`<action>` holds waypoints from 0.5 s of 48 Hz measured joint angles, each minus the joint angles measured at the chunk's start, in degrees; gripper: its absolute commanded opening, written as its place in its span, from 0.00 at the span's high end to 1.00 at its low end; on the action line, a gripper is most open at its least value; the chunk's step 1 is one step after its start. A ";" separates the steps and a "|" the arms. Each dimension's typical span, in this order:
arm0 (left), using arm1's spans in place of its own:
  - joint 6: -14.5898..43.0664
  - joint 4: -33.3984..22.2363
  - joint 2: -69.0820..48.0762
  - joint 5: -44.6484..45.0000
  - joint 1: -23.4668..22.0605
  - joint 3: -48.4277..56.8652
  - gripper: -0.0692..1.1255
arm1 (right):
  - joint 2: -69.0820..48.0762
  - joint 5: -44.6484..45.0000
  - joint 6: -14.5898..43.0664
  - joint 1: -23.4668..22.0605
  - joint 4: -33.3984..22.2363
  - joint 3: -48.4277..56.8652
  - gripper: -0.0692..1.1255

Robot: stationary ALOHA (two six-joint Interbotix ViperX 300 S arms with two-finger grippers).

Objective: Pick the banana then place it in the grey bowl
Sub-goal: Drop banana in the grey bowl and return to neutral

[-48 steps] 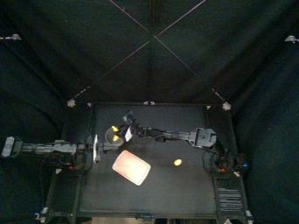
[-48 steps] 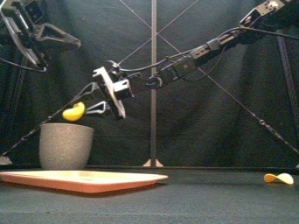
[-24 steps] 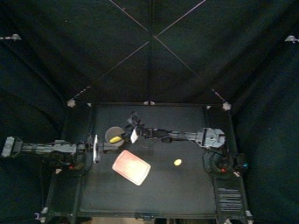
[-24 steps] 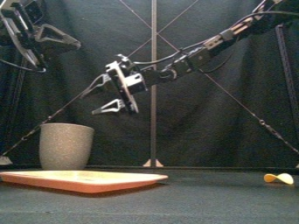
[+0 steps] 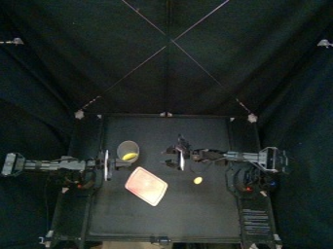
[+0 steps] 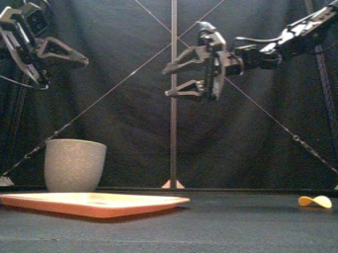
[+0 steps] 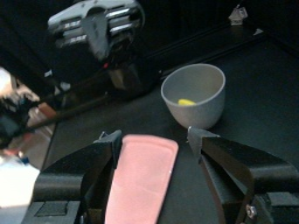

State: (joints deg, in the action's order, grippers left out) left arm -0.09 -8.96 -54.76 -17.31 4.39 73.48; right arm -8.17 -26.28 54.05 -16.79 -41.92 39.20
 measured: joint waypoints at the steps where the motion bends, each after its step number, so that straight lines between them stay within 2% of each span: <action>1: 0.00 -0.09 0.00 0.00 0.09 0.09 0.96 | -0.79 -0.09 -0.88 -0.09 -0.53 0.97 0.15; 15: -0.18 -0.09 -0.09 0.00 0.35 0.09 0.96 | -7.82 -0.44 -10.63 -0.26 -2.29 8.53 0.15; 24: -0.26 -1.76 0.00 0.00 0.18 0.09 0.96 | -10.11 -0.53 -11.78 -0.35 -2.20 10.28 0.15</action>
State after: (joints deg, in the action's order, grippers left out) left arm -0.35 -10.72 -54.76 -17.31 4.57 73.56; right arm -18.28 -26.81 42.28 -17.14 -44.12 49.48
